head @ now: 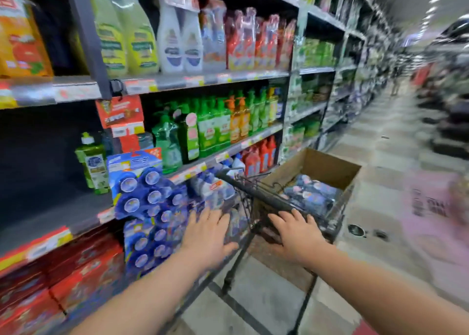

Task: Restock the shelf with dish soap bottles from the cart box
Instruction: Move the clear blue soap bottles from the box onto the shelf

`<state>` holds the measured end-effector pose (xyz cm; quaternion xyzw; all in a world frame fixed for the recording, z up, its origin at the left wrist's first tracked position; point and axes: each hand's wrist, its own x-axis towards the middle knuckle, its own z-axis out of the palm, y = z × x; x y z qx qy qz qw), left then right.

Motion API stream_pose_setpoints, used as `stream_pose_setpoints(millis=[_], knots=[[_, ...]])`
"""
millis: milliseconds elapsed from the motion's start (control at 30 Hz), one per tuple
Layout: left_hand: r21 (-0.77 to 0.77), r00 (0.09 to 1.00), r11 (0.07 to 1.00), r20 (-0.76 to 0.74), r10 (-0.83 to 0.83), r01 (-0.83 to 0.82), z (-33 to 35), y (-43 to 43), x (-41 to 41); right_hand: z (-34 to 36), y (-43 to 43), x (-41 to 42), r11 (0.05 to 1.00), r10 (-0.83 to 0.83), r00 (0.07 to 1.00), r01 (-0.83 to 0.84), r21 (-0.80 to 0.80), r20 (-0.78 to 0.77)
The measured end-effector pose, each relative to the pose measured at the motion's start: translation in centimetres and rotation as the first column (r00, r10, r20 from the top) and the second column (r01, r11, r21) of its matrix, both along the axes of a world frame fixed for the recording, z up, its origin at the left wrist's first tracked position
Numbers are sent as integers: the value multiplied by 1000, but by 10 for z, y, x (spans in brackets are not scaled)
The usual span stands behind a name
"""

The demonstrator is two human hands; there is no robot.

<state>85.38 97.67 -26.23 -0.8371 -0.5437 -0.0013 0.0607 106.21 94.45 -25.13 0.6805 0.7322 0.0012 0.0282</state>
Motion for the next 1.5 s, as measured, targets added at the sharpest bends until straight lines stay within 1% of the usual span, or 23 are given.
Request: stream_pose_setpoints(millis=[200,333,500,700,833,1033,1167,1333,1500], knots=[[22,993,994,43,-109,108,0,-2,158,3,-26,143,994,-107,994,107,31,18],[-13,988,988,43,-152,152,-5,-6,240,-1,-44,218,990,-137,990,136,38,18],[-40,975,975,38,-218,219,-10,-1,311,-6,-49,285,981,-193,981,193,31,6],[-61,967,965,6,-254,253,-18,30,381,-14,-28,341,970,-241,970,242,27,-29],[-92,953,949,8,-303,302,-31,67,433,-21,3,384,963,-265,964,265,53,-15],[-142,950,939,20,-312,312,-47,146,506,-25,72,459,951,-309,950,310,-17,38],[-182,948,931,22,-318,317,-51,204,546,-25,127,498,947,-317,948,319,-49,37],[-202,954,935,3,-299,293,-61,255,589,-33,186,540,955,-280,960,281,-92,16],[-209,980,959,1,-197,193,-72,303,618,-45,259,584,974,-201,980,200,-105,3]])
